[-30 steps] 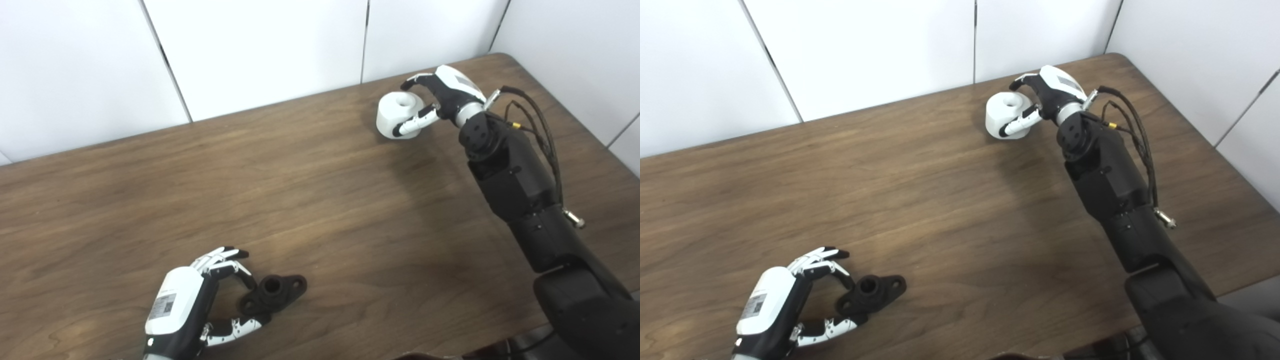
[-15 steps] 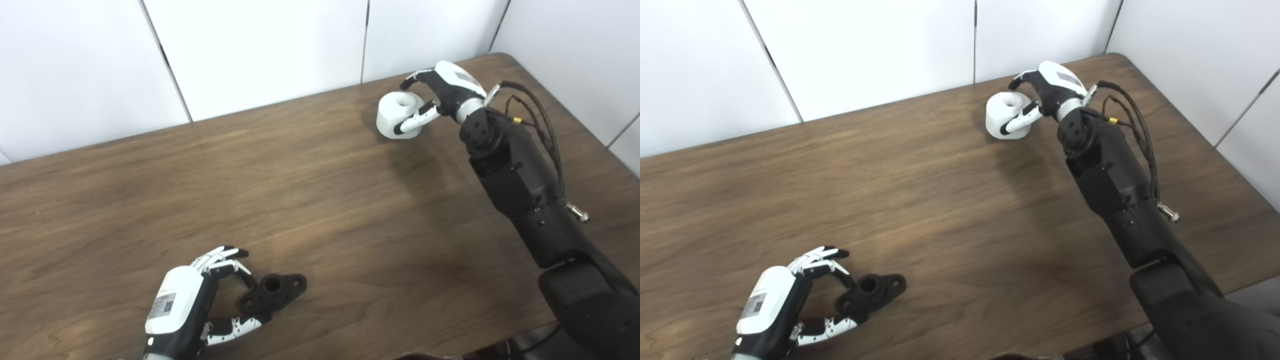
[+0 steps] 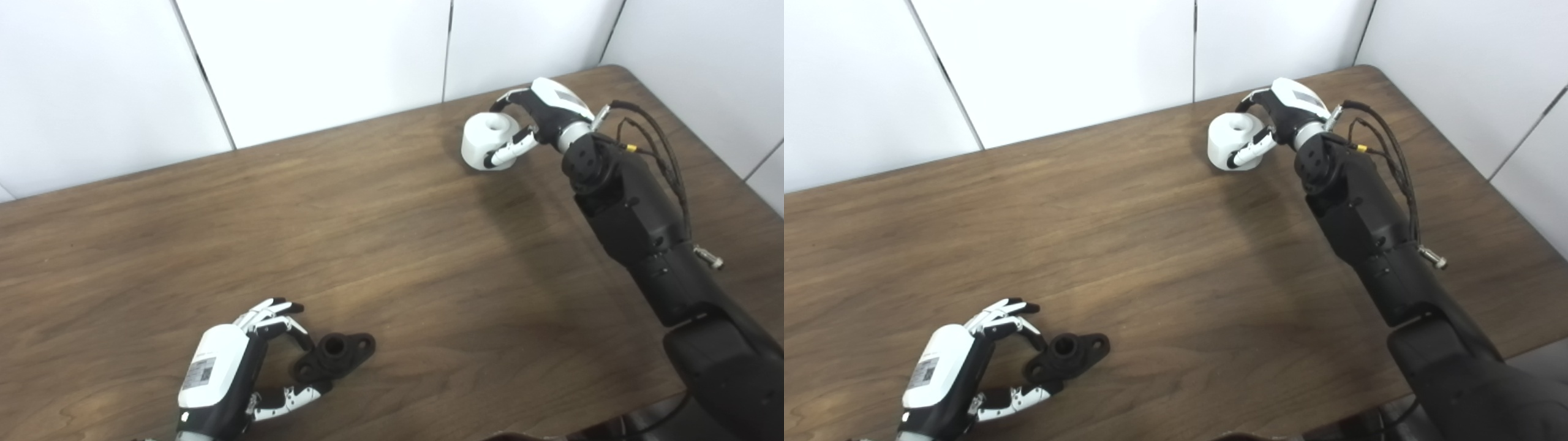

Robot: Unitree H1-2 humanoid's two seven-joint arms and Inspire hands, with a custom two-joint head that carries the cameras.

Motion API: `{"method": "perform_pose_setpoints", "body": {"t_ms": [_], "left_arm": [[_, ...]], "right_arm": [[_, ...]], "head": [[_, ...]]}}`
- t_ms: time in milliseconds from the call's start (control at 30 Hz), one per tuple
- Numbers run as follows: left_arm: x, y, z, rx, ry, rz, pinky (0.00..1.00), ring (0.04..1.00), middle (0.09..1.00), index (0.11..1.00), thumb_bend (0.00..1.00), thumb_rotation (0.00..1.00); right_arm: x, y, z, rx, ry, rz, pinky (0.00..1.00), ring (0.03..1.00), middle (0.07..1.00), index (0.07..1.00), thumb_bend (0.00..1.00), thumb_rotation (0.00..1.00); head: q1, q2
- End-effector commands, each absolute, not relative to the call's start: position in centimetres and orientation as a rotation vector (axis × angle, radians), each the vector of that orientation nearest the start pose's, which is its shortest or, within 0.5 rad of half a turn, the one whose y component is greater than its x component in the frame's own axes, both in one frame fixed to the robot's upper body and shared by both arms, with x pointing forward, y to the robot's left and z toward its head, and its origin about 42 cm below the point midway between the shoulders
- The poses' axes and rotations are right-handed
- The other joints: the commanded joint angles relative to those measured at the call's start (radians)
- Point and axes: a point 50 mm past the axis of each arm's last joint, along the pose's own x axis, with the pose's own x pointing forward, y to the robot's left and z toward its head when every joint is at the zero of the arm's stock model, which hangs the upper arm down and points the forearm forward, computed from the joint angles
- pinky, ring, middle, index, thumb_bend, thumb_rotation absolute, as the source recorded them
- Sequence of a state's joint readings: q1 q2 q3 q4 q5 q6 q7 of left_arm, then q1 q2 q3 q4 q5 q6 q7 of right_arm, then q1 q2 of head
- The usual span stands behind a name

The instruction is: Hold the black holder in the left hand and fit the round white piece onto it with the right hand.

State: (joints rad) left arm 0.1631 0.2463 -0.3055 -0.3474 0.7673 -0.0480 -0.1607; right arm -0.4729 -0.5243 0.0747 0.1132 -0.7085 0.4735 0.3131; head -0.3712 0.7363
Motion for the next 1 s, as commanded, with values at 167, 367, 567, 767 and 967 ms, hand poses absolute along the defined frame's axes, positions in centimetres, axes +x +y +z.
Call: {"method": "perform_pose_setpoints", "body": {"t_ms": [167, 367, 567, 767, 967], "left_arm": [[20.76, 19.58, 12.54, 0.959, -0.171, -0.439, 0.80, 0.874, 0.798, 0.488, 0.52, 0.05], [20.79, 19.53, 12.50, 0.957, -0.174, -0.437, 0.80, 0.875, 0.797, 0.488, 0.52, 0.05], [20.80, 19.42, 12.52, 0.961, -0.169, -0.437, 0.80, 0.878, 0.799, 0.488, 0.52, 0.05], [20.79, 19.34, 12.53, 0.958, -0.175, -0.436, 0.80, 0.875, 0.798, 0.488, 0.52, 0.05], [20.78, 19.28, 12.58, 0.957, -0.174, -0.435, 0.81, 0.875, 0.798, 0.488, 0.52, 0.05]], "right_arm": [[42.63, -36.53, 27.82, -1.173, 0.134, -0.160, 0.96, 0.991, 0.898, 0.742, 0.70, 0.18], [42.76, -36.60, 27.90, -1.175, 0.133, -0.164, 0.94, 0.988, 0.898, 0.733, 0.70, 0.19], [42.87, -36.61, 28.00, -1.166, 0.119, -0.168, 0.91, 0.978, 0.887, 0.718, 0.70, 0.18], [42.94, -36.53, 28.10, -1.170, 0.108, -0.166, 0.90, 0.966, 0.876, 0.692, 0.70, 0.17], [43.00, -36.54, 28.16, -1.168, 0.091, -0.167, 0.96, 0.957, 0.863, 0.652, 0.70, 0.15]], "head": [[-0.002, 0.000], [-0.002, 0.001], [0.001, 0.002], [0.003, 0.003], [0.004, 0.004]]}}
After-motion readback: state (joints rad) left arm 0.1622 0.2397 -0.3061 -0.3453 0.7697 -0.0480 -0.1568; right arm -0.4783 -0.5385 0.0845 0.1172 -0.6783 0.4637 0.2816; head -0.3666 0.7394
